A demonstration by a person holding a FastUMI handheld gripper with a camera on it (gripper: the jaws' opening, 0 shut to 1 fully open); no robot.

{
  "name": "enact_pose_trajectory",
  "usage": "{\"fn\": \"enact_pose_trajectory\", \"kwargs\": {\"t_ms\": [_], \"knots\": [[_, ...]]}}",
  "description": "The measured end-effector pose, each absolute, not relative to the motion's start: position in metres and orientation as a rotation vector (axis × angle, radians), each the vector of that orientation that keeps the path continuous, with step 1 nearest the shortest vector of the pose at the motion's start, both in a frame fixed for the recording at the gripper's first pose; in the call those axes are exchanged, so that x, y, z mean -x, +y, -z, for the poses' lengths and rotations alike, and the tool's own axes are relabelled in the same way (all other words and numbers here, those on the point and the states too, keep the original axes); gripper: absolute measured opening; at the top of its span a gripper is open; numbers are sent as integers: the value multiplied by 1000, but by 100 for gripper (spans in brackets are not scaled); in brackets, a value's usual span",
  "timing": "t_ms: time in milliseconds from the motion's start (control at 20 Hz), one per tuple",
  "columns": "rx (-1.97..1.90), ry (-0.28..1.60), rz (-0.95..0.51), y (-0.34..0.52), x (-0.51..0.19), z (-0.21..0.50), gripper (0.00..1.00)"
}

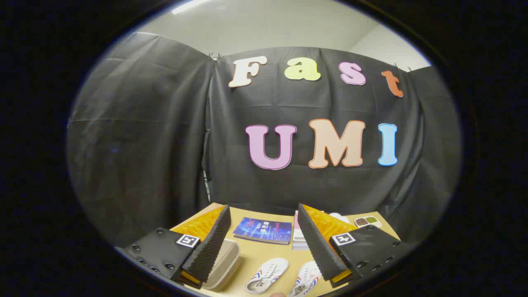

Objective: Open the storage box then place both shoes into the box .Put the left shoe in first, then the right shoe, with the right side of both shoes facing outward in a uniform manner.

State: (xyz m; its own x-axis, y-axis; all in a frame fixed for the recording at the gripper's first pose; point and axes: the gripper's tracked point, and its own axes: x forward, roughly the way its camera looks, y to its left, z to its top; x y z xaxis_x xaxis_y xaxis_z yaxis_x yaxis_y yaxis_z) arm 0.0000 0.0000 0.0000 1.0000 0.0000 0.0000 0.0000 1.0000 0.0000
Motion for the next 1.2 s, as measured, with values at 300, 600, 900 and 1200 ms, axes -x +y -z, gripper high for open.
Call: {"fn": "enact_pose_trajectory", "kwargs": {"t_ms": [300, 600, 900, 1200], "knots": [[1, 3, -10, 3, 2, 2, 100], [14, 0, -12, 4, 7, 4, 100], [16, -6, -8, 3, 12, 3, 100], [30, 4, -16, 6, 15, 9, 100]]}}
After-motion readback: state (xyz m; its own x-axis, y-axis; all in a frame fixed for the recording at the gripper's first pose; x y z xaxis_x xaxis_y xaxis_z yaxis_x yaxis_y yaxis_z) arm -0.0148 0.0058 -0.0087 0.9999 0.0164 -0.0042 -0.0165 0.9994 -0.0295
